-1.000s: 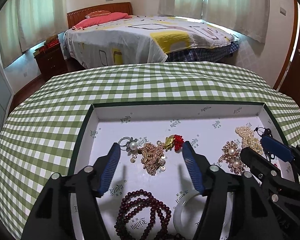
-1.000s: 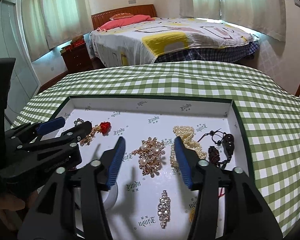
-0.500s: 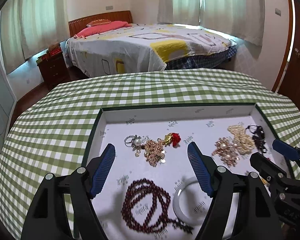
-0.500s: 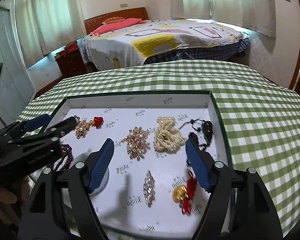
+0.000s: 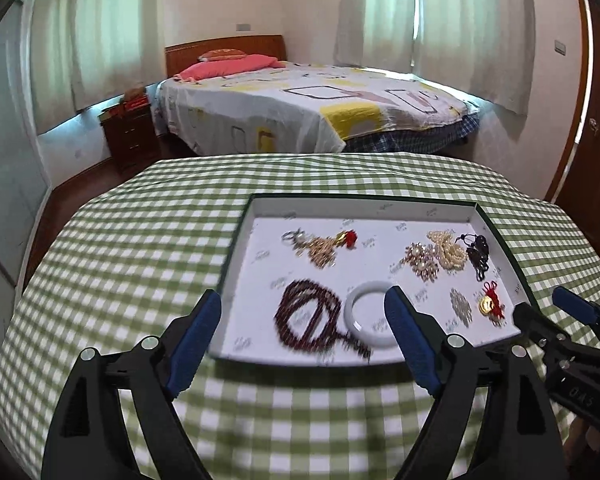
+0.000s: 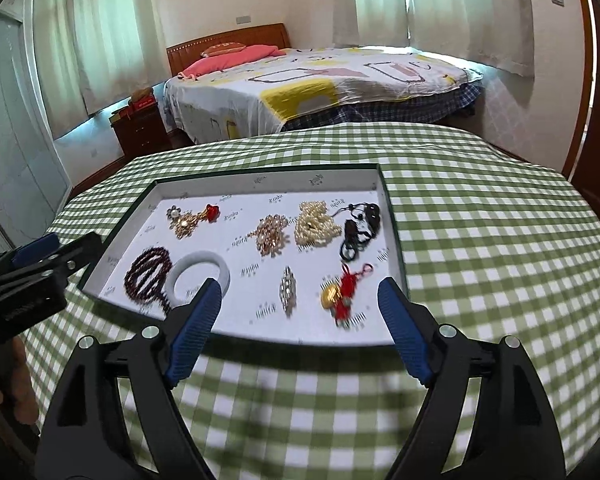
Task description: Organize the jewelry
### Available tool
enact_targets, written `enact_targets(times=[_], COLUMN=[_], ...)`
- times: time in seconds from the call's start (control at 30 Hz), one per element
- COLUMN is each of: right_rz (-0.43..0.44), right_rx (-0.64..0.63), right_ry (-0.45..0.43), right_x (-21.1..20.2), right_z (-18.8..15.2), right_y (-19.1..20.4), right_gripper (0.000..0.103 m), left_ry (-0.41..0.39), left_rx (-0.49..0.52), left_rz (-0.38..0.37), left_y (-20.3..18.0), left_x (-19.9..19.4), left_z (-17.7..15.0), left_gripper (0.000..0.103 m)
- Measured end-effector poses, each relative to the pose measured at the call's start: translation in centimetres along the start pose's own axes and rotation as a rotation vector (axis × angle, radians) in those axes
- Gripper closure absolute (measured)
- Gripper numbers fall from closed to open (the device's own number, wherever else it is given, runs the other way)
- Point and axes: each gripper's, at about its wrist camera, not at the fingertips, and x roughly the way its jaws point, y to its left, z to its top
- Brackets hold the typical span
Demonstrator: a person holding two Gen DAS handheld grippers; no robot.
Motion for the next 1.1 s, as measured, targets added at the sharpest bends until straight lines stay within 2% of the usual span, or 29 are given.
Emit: enact_targets(times=[0.5,1.1], right_rz=[-0.016,0.005], right_rx=[-0.046,-0.089], right_ry=[-0.102,-0.216], right_x=[-10.2,-18.1], right_z=[-1.3,-0.7], right_y=[1.3,3.0], right_gripper=[0.018,0.017], left_ry=[-0.118,-0.236], left_rx=[-0.016,-0.038], left_rz=[0.042,0.030], left_y=[1.2,2.1], left_x=[-9.9,-18.2], left_z=[-1.3,-1.3], left_gripper=[0.019,0.019])
